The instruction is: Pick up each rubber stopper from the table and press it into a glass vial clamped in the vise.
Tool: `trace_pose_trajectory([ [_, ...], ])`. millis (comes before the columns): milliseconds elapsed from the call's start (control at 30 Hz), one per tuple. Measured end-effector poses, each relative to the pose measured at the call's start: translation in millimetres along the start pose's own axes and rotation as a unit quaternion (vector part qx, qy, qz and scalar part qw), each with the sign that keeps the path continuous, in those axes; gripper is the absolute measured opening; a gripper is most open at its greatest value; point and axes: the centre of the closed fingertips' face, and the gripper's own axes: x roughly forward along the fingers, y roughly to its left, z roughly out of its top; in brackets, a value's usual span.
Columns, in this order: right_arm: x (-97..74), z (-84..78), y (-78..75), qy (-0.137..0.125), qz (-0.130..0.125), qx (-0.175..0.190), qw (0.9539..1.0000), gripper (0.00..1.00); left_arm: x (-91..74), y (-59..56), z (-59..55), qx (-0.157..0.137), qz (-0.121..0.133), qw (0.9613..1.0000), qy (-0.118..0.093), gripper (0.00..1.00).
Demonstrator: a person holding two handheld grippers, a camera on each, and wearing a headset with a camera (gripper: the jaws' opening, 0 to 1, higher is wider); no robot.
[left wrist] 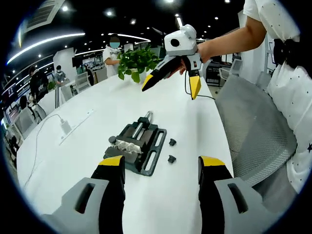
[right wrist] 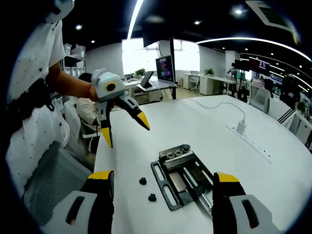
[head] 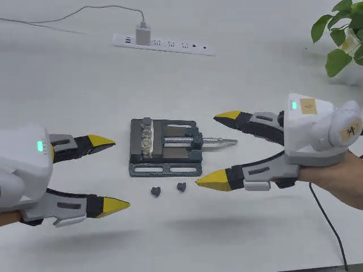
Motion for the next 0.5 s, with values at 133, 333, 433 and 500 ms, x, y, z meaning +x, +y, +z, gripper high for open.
trace_pose_trajectory([
  [133,-4.5,-7.9,-2.1,-0.001,-0.003,0.008,1.0,0.83,9.9,-0.3,-4.5,0.015,-0.019,0.9996,0.017,0.54],
  [333,-10.3,-17.8,-1.8,-0.004,-0.006,0.016,0.9998,0.81,26.6,-4.3,-11.5,0.054,-0.054,0.996,0.046,0.39],
  [433,-11.7,-18.2,-2.0,-0.003,-0.009,0.017,0.9998,0.81,33.9,-8.8,-15.8,0.08,-0.074,0.992,0.063,0.33],
  [500,-12.7,-16.7,-2.0,-0.005,-0.011,0.019,0.9997,0.81,38.0,-9.7,-18.6,0.09,-0.08,0.99,0.073,0.3],
])
